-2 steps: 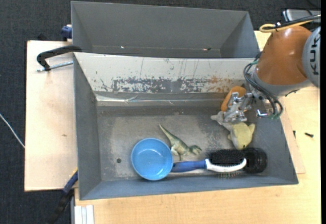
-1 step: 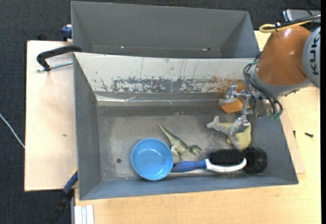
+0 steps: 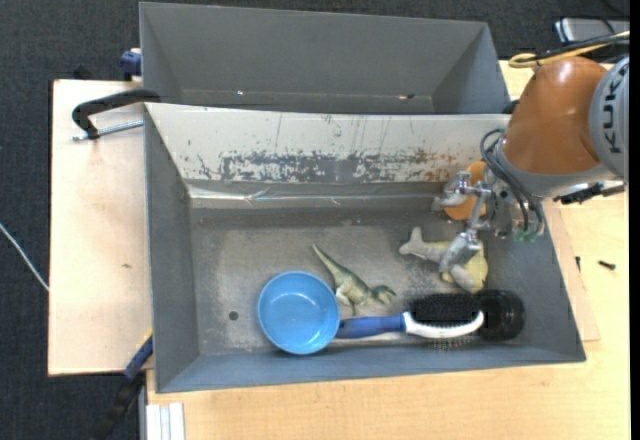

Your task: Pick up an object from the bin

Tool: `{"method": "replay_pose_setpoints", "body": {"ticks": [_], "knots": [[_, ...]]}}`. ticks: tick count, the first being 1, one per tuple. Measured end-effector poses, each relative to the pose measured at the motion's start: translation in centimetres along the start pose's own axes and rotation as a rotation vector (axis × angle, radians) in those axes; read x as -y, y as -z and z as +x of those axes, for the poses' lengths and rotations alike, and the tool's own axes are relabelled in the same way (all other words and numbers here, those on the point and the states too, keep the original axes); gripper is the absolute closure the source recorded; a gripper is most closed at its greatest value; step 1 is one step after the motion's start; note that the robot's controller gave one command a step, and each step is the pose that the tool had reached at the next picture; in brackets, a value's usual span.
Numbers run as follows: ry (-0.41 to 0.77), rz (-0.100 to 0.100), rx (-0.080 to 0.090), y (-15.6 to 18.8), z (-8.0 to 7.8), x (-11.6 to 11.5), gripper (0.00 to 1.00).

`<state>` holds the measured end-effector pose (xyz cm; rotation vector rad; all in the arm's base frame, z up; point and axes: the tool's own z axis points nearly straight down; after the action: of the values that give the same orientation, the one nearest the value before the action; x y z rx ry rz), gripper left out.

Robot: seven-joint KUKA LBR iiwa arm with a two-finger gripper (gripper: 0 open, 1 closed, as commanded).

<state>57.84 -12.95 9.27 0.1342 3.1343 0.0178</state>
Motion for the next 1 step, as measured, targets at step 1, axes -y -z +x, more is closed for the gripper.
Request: {"method": "replay_pose_setpoints", "body": {"ticks": [1], "knots": [[-0.006, 0.004, -0.001, -0.01, 0.04, 0.36, 1.0]]}}
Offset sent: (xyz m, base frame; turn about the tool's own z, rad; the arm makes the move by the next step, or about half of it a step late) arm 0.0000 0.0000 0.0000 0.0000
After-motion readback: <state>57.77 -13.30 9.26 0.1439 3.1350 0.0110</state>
